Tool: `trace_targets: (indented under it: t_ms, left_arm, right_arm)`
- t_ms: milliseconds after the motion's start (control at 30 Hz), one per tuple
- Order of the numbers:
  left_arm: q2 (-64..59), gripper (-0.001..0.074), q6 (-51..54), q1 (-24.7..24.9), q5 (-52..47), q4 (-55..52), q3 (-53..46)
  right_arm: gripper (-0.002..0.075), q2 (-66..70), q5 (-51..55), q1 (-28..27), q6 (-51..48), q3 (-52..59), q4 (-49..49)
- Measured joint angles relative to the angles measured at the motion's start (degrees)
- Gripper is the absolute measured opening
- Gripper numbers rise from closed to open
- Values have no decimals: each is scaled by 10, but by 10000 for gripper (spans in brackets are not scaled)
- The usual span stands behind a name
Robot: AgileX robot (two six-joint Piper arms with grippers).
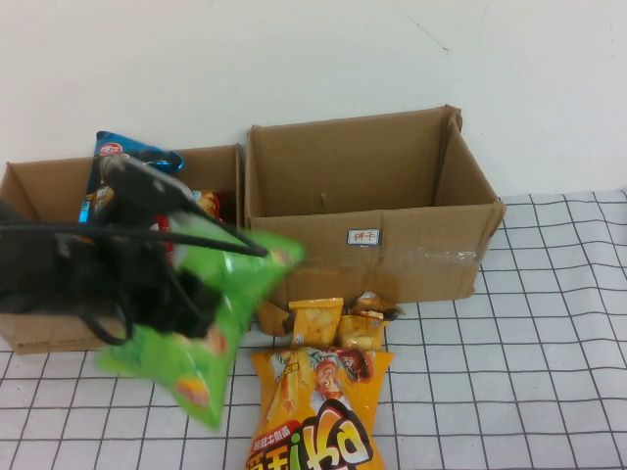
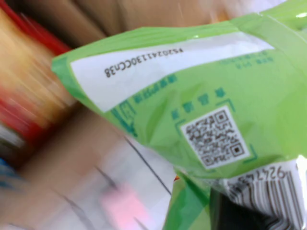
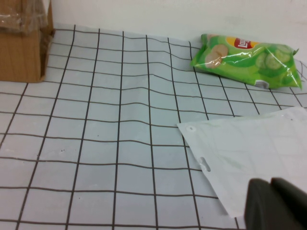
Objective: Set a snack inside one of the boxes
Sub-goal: Place the potato chip in the potato chip box
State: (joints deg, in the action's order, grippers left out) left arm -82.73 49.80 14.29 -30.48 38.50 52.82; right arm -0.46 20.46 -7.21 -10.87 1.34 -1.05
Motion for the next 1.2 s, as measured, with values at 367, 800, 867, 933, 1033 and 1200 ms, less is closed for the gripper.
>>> trace_targets:
  t_ms: [367,800,867,933,1033,1200]
  left_arm:
    - [100,244,-15,-58,341,42,0]
    - [-123,244,-19,-128,374,54,114]
    - [-163,253,-19,-128,370,54,147]
    - [-203,294,-19,-128,361,55,177]
    - [-263,374,-19,-128,332,59,217]
    - [-300,437,-19,-137,269,60,231]
  right_arm:
    - [0,0,0,0,0,0,0]
    - [0,0,0,0,0,0,0]
    - [0,0,0,0,0,0,0]
    - [0,0,0,0,0,0,0]
    - [0,0,0,0,0,0,0]
    - [0,0,0,0,0,0,0]
